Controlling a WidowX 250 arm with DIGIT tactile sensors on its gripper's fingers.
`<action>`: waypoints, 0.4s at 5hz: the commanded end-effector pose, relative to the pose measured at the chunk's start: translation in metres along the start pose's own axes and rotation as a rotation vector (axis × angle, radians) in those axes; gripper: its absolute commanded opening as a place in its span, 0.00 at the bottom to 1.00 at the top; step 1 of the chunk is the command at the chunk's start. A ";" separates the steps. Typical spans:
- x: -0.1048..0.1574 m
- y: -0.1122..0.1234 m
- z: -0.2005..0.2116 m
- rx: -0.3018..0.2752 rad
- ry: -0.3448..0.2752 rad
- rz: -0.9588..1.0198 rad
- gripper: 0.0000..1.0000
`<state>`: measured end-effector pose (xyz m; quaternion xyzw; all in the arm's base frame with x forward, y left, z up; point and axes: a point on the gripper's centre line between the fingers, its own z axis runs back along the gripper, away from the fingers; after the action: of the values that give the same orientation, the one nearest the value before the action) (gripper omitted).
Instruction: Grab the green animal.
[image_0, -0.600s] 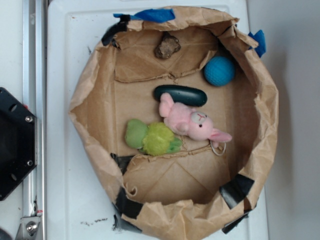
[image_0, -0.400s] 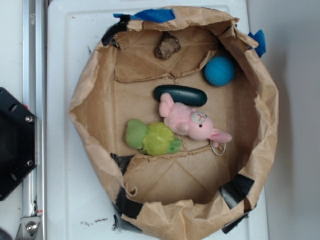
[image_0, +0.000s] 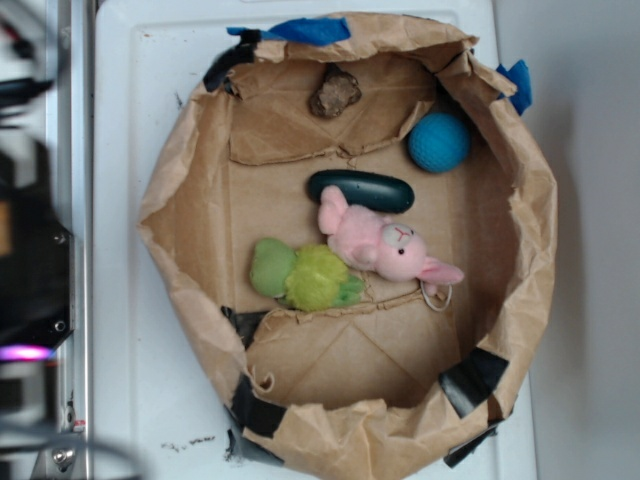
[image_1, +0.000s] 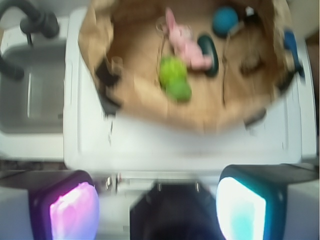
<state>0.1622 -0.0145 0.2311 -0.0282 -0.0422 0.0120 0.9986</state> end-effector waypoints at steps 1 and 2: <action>0.054 -0.007 -0.027 -0.038 -0.063 -0.116 1.00; 0.057 0.005 -0.071 -0.081 -0.085 -0.172 1.00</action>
<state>0.2208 -0.0123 0.1535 -0.0643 -0.0664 -0.0753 0.9929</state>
